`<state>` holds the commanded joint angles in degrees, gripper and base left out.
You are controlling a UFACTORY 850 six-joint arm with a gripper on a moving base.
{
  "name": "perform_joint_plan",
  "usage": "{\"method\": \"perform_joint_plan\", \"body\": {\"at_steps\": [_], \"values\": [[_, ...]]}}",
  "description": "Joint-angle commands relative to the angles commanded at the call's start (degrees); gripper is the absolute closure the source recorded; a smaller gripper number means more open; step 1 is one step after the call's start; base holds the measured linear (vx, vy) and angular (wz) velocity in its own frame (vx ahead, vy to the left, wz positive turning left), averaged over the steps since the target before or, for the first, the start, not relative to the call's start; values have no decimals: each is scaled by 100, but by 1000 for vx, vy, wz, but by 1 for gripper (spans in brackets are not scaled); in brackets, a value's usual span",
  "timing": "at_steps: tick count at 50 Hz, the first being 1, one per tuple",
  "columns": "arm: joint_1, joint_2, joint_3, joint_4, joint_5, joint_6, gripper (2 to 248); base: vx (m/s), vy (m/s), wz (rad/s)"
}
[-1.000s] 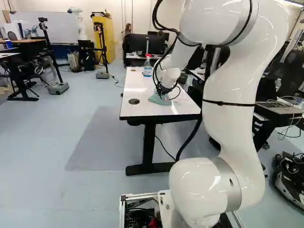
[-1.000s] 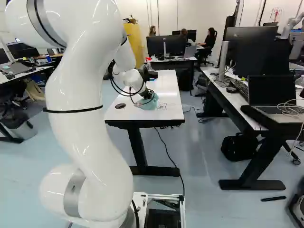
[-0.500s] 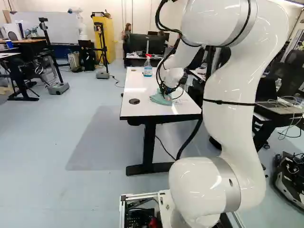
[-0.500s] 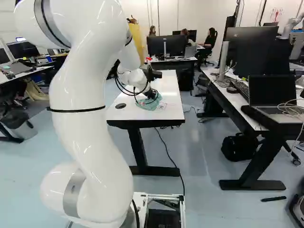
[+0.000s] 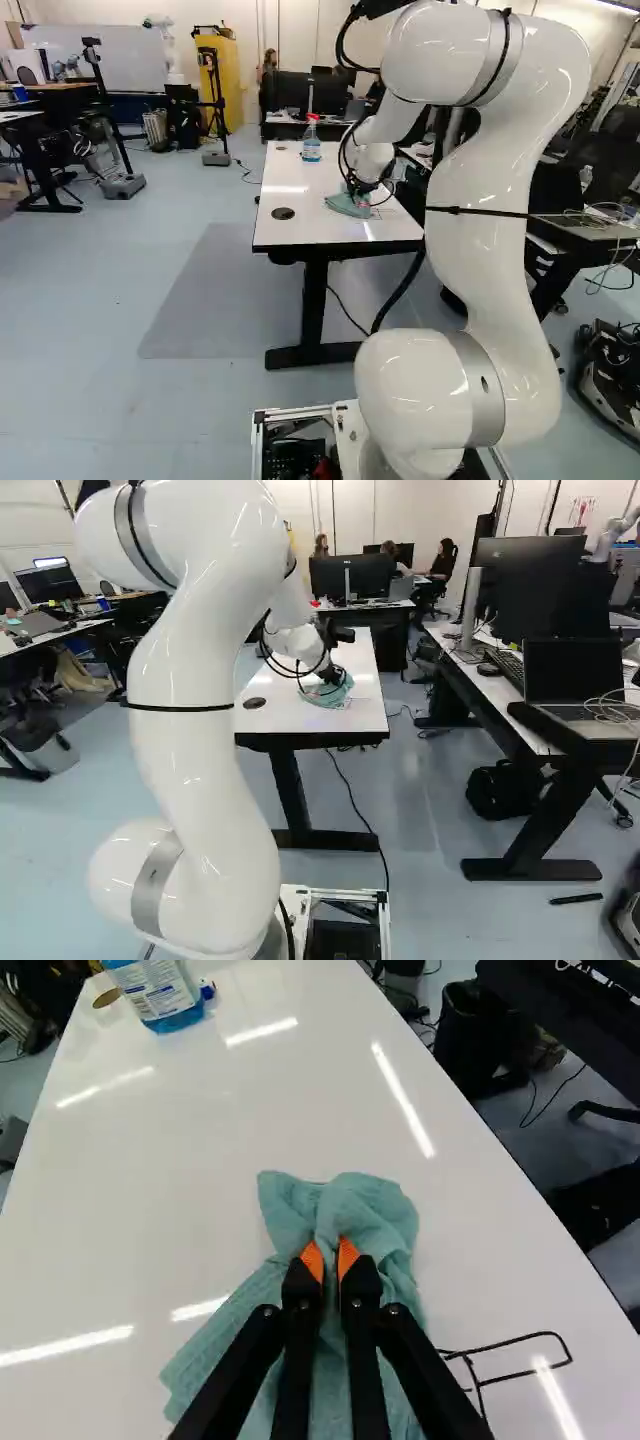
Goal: Clean the table with the green towel
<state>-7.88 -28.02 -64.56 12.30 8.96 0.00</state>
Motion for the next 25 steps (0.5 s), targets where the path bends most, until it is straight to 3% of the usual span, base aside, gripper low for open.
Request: {"method": "perform_joint_plan", "body": {"at_steps": [25], "values": [[-393, -49, -65, 0, 0, 0, 212, 0, 0, 0]]}}
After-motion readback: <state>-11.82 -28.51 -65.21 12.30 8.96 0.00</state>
